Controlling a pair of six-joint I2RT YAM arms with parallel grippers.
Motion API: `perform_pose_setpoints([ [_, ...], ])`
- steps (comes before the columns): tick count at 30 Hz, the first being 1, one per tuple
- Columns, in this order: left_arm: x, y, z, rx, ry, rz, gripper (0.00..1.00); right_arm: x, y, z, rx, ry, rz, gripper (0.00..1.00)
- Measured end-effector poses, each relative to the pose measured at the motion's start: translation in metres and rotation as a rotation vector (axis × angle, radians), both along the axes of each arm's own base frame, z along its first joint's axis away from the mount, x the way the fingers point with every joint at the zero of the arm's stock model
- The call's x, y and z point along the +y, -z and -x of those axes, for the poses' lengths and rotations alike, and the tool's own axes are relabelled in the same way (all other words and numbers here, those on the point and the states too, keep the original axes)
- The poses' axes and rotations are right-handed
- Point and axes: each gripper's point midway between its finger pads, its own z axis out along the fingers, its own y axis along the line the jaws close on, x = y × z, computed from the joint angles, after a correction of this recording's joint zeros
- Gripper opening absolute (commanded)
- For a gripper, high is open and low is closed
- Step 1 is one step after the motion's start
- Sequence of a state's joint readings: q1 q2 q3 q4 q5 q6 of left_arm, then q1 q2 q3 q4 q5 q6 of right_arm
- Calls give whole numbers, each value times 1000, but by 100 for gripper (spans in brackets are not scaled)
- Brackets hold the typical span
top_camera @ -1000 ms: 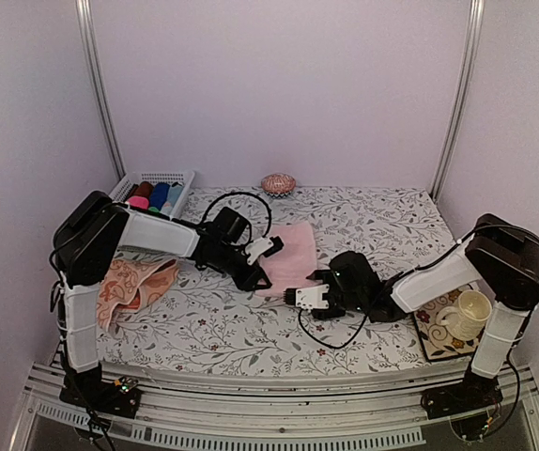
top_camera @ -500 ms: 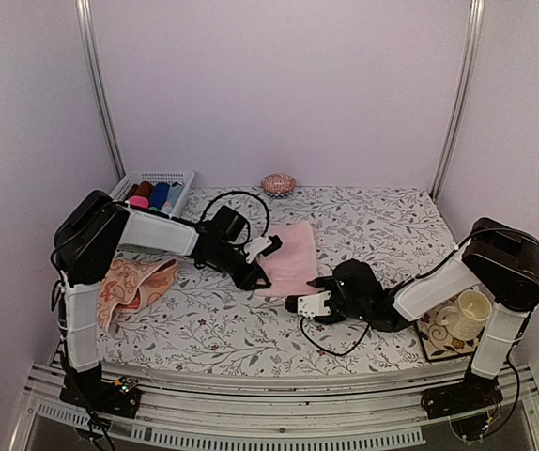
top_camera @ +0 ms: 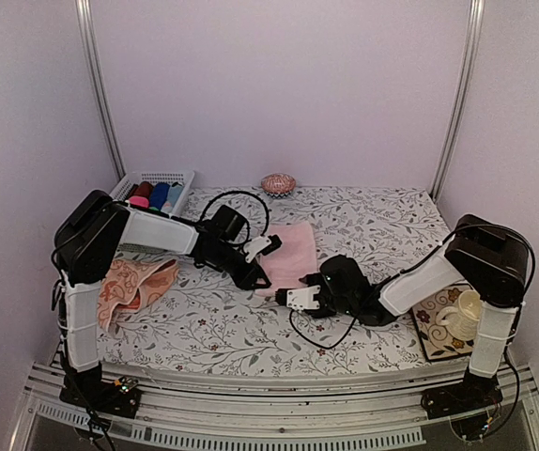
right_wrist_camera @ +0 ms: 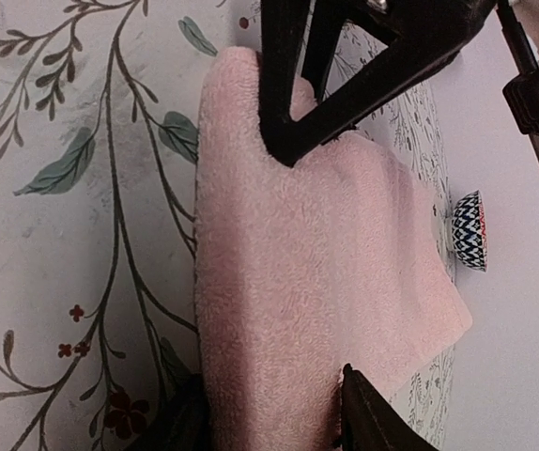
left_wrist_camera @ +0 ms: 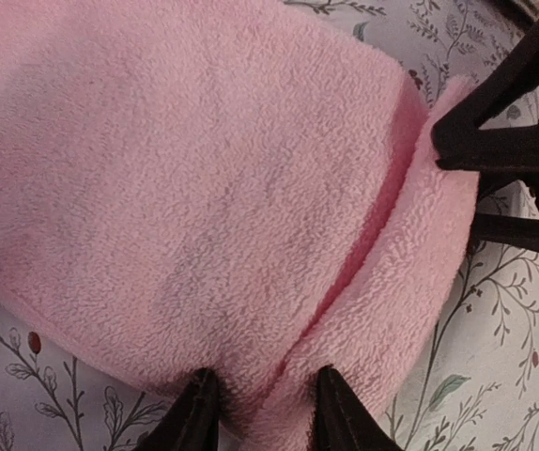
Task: Roll the towels
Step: Roll the towel at the center of the board.
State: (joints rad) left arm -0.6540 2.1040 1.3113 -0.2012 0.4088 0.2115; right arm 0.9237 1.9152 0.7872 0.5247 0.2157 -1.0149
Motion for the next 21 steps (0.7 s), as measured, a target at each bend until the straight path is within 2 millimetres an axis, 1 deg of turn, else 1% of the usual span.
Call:
perform_pose_setpoints([
  [2,0,0,0,1,1,2,36,1,0,-3,-4,12,0,47],
  [5,0,0,0,3,1,3,37,4,1,-8,-11,25,0,39],
  [8,0,0,0,3,1,4,37,5,5,-11,-10,35,6,27],
  [9,1,0,0,3,0,4,37,6,5,-11,-10,35,7,21],
  [10,1,0,0,4,0,5,38,7,8,-12,-3,37,11,13],
  [11,1,0,0,4,0,5,39,7,9,-12,-2,35,13,10],
  [12,1,0,0,5,0,6,41,7,10,-12,3,35,17,9],
  [15,1,-1,0,9,0,9,56,8,13,-11,33,36,17,5],
  [19,5,-4,0,-4,-8,1,81,11,12,-10,92,23,8,4],
  [21,14,-3,-1,-12,-28,-25,93,11,12,-8,140,13,0,4],
])
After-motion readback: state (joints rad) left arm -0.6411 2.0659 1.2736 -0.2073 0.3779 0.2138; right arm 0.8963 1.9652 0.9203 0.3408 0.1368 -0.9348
